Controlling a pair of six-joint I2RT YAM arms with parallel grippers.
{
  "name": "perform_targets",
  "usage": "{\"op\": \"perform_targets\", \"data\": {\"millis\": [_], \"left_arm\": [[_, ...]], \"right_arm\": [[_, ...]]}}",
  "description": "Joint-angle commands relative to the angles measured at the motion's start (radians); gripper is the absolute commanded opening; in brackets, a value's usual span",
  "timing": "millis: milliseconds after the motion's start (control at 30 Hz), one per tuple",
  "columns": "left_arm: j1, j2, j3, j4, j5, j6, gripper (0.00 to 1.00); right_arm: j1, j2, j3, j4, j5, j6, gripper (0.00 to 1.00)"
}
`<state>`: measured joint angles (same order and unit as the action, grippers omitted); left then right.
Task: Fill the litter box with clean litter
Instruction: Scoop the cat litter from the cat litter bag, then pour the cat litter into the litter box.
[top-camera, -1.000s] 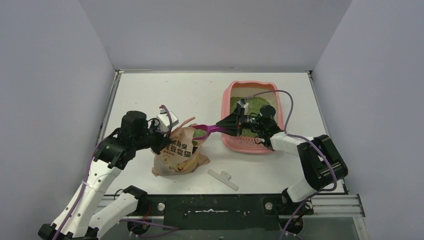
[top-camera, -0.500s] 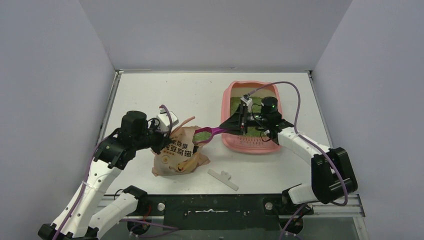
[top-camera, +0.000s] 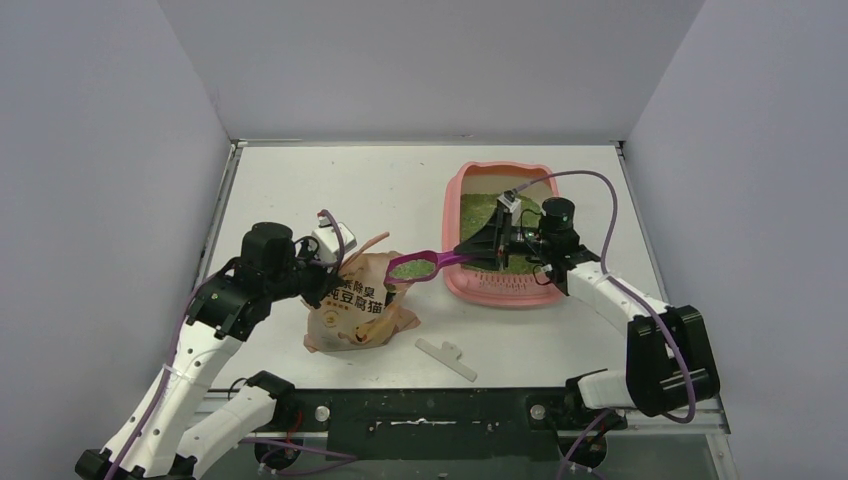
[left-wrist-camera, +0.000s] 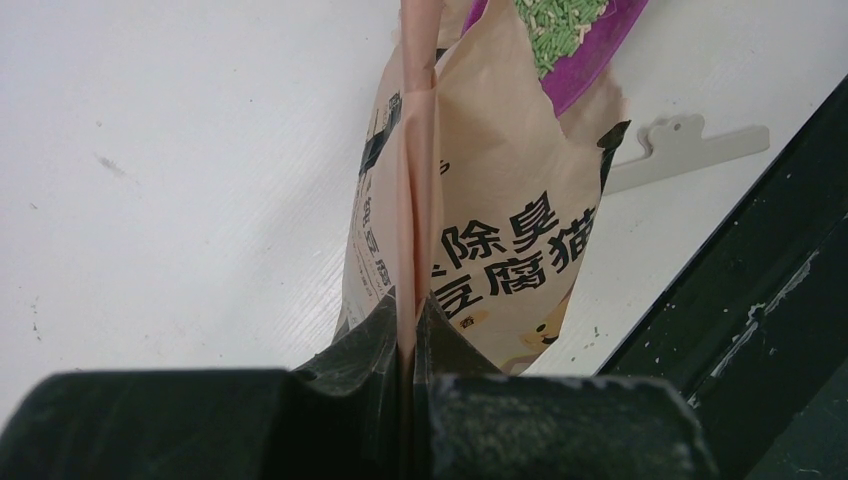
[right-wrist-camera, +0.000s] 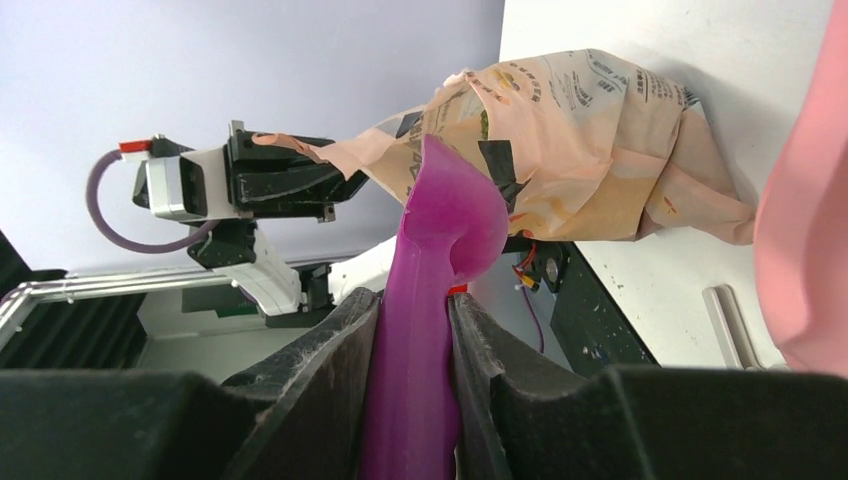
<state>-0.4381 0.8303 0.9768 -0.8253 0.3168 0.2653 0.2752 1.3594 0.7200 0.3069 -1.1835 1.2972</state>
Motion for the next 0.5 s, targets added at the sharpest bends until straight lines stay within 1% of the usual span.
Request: {"op": "perform_targets", "data": {"millis": [0,300,467], "left_arm": [[-0.011,-0.029,0.025,0.13,0.029,-0.027,0.0],[-0.011,-0.051,0.007,0.145,-0.009,-0.03,0.0],[-0.011,-0.044,0.008,0.156,-0.008,-0.037,0.0]], "right_arm": [[-0.048,-0.056,-0.021,0.123,-0.035,0.06,0.0],[-0.156,-0.1,-0.044,0.124,-0.062,0.077,0.0],[-0.268,-0.117,-0.04,0.115,-0.074,0.089,0.0]]}}
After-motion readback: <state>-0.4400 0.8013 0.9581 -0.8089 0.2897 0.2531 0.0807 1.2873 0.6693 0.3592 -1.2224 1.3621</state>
